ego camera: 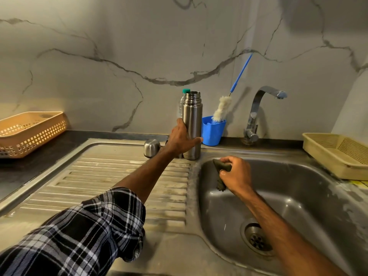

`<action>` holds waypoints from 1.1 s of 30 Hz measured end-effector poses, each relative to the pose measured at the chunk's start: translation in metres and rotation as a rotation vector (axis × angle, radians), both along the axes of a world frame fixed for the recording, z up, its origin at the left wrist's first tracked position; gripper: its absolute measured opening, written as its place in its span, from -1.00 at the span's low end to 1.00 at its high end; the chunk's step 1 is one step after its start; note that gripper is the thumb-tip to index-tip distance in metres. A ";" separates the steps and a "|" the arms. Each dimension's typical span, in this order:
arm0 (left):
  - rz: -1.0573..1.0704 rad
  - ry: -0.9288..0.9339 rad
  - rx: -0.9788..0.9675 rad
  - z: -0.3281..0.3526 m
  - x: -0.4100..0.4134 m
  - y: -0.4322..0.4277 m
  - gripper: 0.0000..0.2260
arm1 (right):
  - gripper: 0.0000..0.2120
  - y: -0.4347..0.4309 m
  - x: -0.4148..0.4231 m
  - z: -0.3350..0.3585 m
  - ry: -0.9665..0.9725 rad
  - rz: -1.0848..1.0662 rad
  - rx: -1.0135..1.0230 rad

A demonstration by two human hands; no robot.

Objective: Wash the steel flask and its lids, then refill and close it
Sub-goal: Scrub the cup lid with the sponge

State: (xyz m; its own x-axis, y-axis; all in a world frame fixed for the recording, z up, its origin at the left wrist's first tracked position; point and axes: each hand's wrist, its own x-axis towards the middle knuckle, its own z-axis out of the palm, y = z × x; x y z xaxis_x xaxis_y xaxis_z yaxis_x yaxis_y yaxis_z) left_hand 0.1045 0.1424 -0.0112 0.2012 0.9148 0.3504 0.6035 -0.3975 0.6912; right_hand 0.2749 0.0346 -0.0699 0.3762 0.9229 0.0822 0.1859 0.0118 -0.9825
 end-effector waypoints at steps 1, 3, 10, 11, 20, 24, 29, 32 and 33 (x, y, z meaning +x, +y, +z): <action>0.003 0.127 0.007 0.001 -0.004 0.001 -0.20 | -0.58 0.000 0.001 0.000 -0.005 -0.002 0.000; 0.001 0.462 -0.011 0.005 -0.015 0.001 -0.21 | -0.59 -0.001 0.002 0.000 -0.026 -0.008 0.002; -0.081 0.822 -0.131 0.008 -0.037 0.005 -0.53 | -0.62 -0.004 0.000 0.001 -0.102 -0.005 -0.002; -0.084 0.833 -0.116 0.005 -0.038 0.006 -0.54 | -0.62 -0.004 0.001 0.000 -0.114 -0.007 -0.005; 0.017 0.766 0.053 -0.004 -0.058 -0.002 -0.50 | -0.61 -0.007 0.007 -0.001 -0.294 0.004 0.007; -0.005 0.597 0.075 0.004 -0.064 -0.037 -0.44 | -0.68 -0.015 0.007 0.005 -0.329 -0.029 0.011; -0.163 0.147 -0.020 0.005 -0.043 -0.096 -0.51 | -0.69 -0.030 0.015 0.019 -0.192 -0.058 -0.002; -0.294 -0.044 -0.148 -0.003 -0.020 -0.120 -0.53 | -0.71 -0.045 0.026 0.027 -0.003 -0.035 0.022; -0.327 -0.060 -0.162 -0.005 -0.011 -0.124 -0.53 | -0.70 -0.049 0.032 0.028 0.059 -0.027 0.021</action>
State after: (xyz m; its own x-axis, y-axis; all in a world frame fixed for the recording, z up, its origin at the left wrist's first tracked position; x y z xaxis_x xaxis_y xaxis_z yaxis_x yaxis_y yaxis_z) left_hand 0.0933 0.0181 -0.0157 0.4760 0.8499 0.2262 0.4191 -0.4454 0.7912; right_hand 0.3069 -0.0140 -0.0420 0.4060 0.9105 0.0781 0.1283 0.0278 -0.9913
